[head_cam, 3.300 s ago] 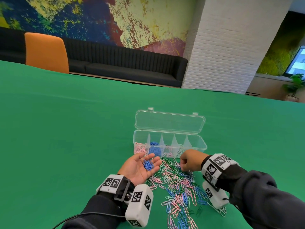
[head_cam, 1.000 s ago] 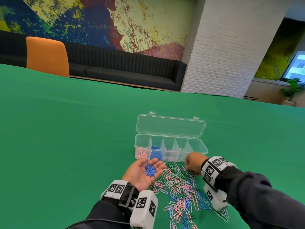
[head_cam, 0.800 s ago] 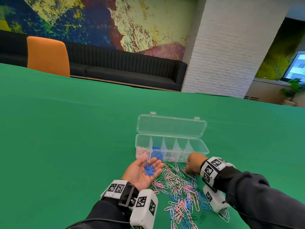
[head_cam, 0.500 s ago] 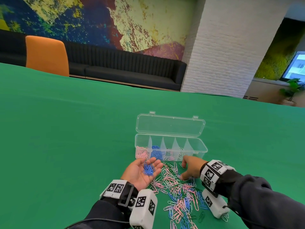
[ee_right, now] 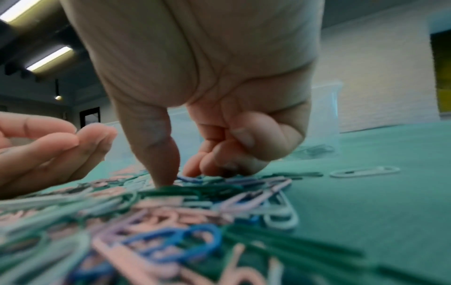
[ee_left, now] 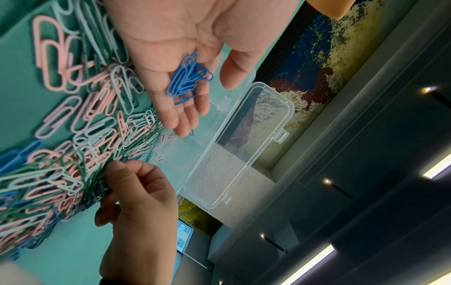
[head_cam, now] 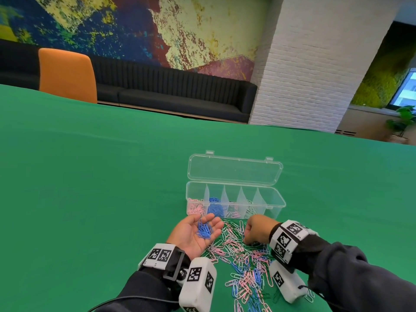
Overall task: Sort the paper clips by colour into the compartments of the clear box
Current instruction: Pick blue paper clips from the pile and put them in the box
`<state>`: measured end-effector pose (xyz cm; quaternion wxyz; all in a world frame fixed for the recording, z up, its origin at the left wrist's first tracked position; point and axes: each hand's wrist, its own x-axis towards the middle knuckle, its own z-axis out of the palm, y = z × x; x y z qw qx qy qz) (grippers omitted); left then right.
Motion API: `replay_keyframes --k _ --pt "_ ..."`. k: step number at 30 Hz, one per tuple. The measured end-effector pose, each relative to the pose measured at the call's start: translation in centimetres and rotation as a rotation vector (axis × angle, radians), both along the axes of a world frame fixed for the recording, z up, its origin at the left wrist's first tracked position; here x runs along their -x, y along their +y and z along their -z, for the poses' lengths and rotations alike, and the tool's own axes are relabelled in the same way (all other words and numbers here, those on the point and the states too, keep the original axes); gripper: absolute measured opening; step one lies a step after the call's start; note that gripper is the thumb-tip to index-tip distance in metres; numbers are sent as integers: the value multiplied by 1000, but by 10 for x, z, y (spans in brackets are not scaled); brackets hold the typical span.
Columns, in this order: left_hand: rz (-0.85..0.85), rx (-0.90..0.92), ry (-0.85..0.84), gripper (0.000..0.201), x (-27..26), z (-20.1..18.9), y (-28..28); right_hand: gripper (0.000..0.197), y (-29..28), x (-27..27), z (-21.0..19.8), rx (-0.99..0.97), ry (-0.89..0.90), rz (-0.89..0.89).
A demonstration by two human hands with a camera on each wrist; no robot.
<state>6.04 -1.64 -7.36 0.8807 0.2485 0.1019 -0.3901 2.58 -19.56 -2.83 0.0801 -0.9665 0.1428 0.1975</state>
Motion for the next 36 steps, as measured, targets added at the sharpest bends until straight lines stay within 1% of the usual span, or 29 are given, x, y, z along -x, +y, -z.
replay_keyframes --k 2,8,11,13,15,17,19,22,25,31,34,36 --pt "2 -4 -1 38 0 0 0 23 -3 1 -3 -71 -3 18" --pt "14 -29 -12 36 1 0 -1 17 -18 8 -13 -355 -32 124" --pt "7 -33 -12 36 0 1 -1 19 -19 8 -18 -397 -73 116" --pt "1 -33 -11 36 -1 1 0 20 -21 7 -19 -352 -124 102" --pt "-7 -19 -6 37 -1 0 1 19 -20 5 -19 -255 -132 66" --pt "-8 -7 -4 37 0 -2 2 19 -19 3 -14 -139 -83 -5" --pt "-8 0 0 37 0 -4 3 22 -17 4 -9 -90 -24 -73" --pt "-9 12 2 37 0 -7 3 30 -16 4 -9 -48 -2 -183" --pt "-9 33 2 33 2 -11 6 29 -14 2 -9 -5 6 -265" --pt "-10 27 -33 34 9 -24 1 26 -21 0 -5 -47 20 -287" --pt "-7 -9 -45 36 13 -27 -2 25 -20 3 1 -3 23 -317" --pt "-27 -23 -46 32 15 -28 -1 26 -20 4 1 28 37 -340"
